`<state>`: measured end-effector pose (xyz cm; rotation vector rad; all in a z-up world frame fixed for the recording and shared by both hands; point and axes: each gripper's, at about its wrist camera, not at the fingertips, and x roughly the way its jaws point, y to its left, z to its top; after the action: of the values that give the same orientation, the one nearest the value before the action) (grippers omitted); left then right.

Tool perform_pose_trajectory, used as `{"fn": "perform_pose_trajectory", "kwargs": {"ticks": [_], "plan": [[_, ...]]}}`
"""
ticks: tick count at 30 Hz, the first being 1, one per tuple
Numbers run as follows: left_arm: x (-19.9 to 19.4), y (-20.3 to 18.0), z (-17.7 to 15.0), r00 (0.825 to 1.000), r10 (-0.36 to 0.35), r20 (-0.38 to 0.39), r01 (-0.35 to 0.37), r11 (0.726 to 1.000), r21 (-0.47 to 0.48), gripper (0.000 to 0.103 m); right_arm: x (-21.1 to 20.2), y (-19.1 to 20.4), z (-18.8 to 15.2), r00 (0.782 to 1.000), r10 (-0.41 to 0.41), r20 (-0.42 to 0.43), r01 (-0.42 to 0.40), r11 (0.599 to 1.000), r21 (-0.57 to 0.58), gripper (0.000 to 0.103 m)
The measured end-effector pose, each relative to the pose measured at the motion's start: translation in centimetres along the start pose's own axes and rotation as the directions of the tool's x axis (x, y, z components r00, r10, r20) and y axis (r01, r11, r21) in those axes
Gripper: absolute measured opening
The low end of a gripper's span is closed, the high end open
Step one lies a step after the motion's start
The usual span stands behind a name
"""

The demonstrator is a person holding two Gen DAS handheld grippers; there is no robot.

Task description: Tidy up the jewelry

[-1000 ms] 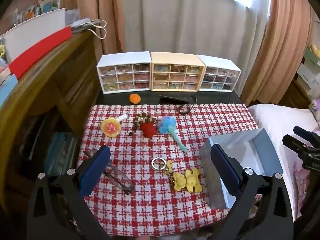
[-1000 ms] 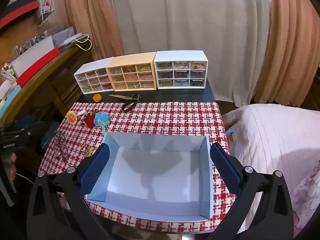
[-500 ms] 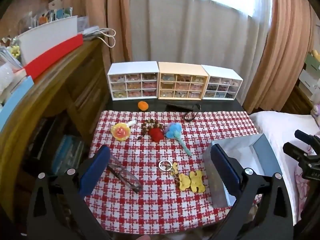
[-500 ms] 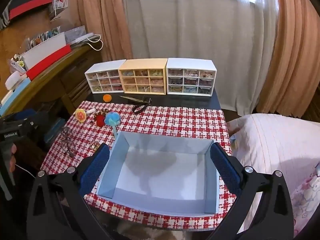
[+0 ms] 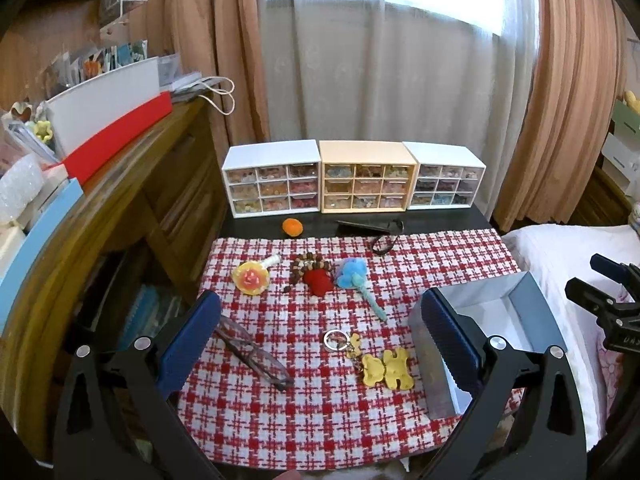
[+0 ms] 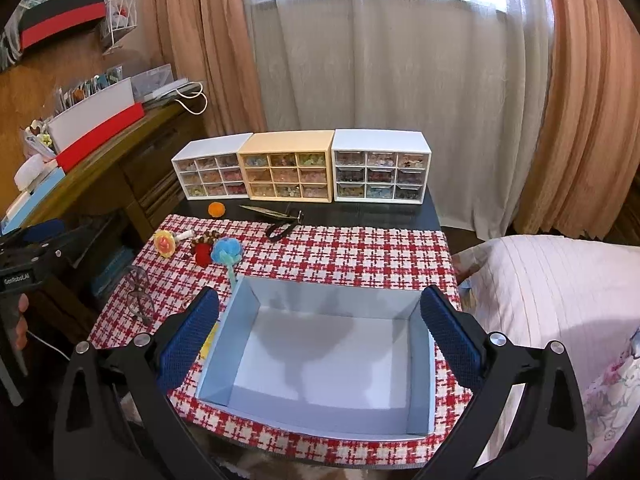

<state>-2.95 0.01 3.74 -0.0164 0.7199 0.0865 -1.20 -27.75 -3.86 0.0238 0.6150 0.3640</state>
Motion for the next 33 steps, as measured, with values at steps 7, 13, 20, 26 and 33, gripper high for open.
{"fn": "perform_pose_trajectory", "kwargs": {"ticks": [7, 13, 20, 26, 33], "plan": [[0.7, 0.4, 0.6, 1.000, -0.012, 0.007, 0.013, 1.000, -0.018, 0.099, 0.4, 0.7, 0.4, 1.000, -0.015, 0.000, 0.015, 0.999, -0.039, 0.096], [2.6, 0.8, 0.6, 0.999, -0.044, -0.029, 0.043, 0.999, -0.031, 0.099, 1.6, 0.7, 0.8, 1.000, -0.010, 0.007, 0.010, 0.999, -0.041, 0.096], [4.8, 1.7, 0.5, 0.996, -0.058, -0.066, 0.055, 0.997, -0.051, 0.099, 3.6, 0.7, 1.4, 1.000, -0.009, 0.030, 0.010, 0.999, -0.042, 0.096], [5.8, 2.4, 1.0, 0.995, -0.050, -0.086, 0.045, 0.997, -0.068, 0.099, 4.3, 0.7, 1.6, 1.000, 0.019, 0.021, -0.018, 0.999, -0.047, 0.096], [6.2, 2.6, 0.7, 0.993, -0.036, -0.114, 0.026, 0.996, -0.088, 0.099, 5.1, 1.3, 0.6, 0.995, 0.095, -0.005, -0.095, 0.993, -0.073, 0.096]]}}
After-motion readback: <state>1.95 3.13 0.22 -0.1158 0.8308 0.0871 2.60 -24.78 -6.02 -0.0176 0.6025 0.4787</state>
